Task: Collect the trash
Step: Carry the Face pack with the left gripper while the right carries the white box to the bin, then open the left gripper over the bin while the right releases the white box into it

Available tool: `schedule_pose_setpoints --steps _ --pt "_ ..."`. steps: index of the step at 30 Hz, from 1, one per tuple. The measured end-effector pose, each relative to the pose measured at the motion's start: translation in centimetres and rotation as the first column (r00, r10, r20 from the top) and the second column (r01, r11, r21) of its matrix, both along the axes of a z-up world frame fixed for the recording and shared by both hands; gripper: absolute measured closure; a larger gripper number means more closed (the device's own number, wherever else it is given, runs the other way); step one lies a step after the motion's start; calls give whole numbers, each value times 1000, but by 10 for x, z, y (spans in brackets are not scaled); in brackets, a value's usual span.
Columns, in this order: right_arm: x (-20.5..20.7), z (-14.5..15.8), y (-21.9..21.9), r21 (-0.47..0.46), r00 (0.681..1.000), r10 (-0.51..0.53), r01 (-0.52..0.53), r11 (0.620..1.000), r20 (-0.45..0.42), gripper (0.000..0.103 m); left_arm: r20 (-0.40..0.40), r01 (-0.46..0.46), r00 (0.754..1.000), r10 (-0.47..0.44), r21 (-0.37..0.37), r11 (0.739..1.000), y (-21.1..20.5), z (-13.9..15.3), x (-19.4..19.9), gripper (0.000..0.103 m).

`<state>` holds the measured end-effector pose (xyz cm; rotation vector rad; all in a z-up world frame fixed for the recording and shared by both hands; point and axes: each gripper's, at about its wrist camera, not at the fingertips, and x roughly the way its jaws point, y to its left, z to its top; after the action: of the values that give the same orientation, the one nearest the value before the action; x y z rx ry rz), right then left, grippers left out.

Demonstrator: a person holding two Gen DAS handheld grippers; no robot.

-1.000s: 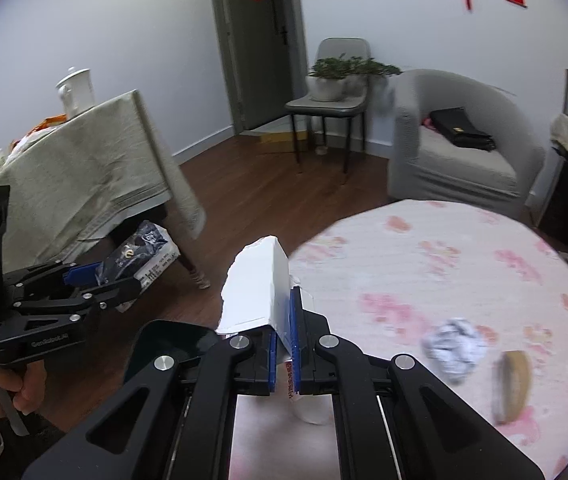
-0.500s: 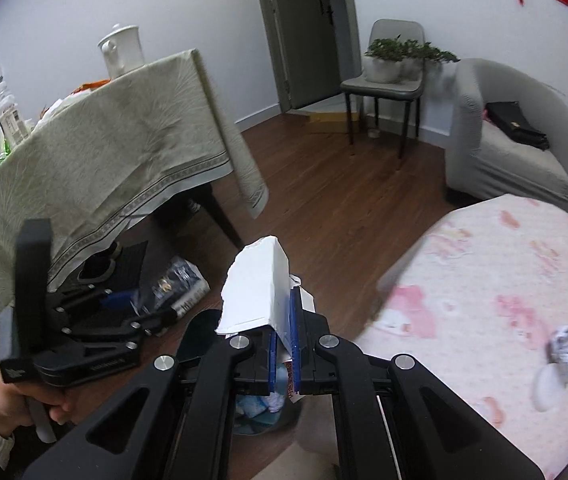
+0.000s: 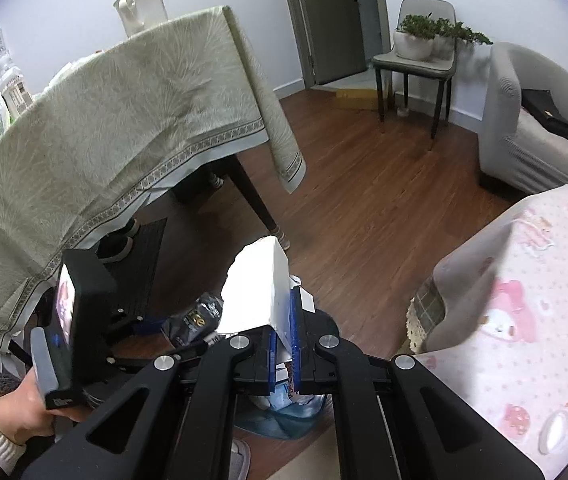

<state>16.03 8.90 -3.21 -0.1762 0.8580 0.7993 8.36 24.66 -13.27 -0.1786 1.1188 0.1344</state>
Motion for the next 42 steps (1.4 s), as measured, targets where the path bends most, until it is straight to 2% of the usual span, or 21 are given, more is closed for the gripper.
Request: schedule_pose_setpoints --steps 4,6,11,18,24,28,35,42 --pt "0 -10 10 -17 1000 12 -12 1000 -23 97 -56 30 998 -30 -3 1000 -5 -22 -2 49" --pt "-1 -15 14 -29 999 19 -20 999 -31 97 -73 44 996 -44 -2 999 -7 -29 -3 43" --pt "-2 -25 21 -56 999 28 -30 998 -41 97 -64 60 996 -60 6 998 -5 -25 -7 35" --pt "2 -43 27 -92 998 15 -22 996 -67 98 39 8 999 -8 -10 1000 8 8 -12 31" --pt "4 -62 36 -133 995 15 -28 991 -99 98 163 -32 986 37 -35 999 19 50 -25 31" --pt "4 -76 43 -159 992 18 -37 987 -121 98 208 -57 976 63 -36 998 22 69 -31 34" --pt "2 -115 58 -222 982 33 -75 972 -188 97 255 -92 961 106 -68 993 20 92 -33 53" --pt "-10 -150 74 -293 969 77 -145 945 -234 97 334 -55 940 68 -50 997 5 123 -39 54"
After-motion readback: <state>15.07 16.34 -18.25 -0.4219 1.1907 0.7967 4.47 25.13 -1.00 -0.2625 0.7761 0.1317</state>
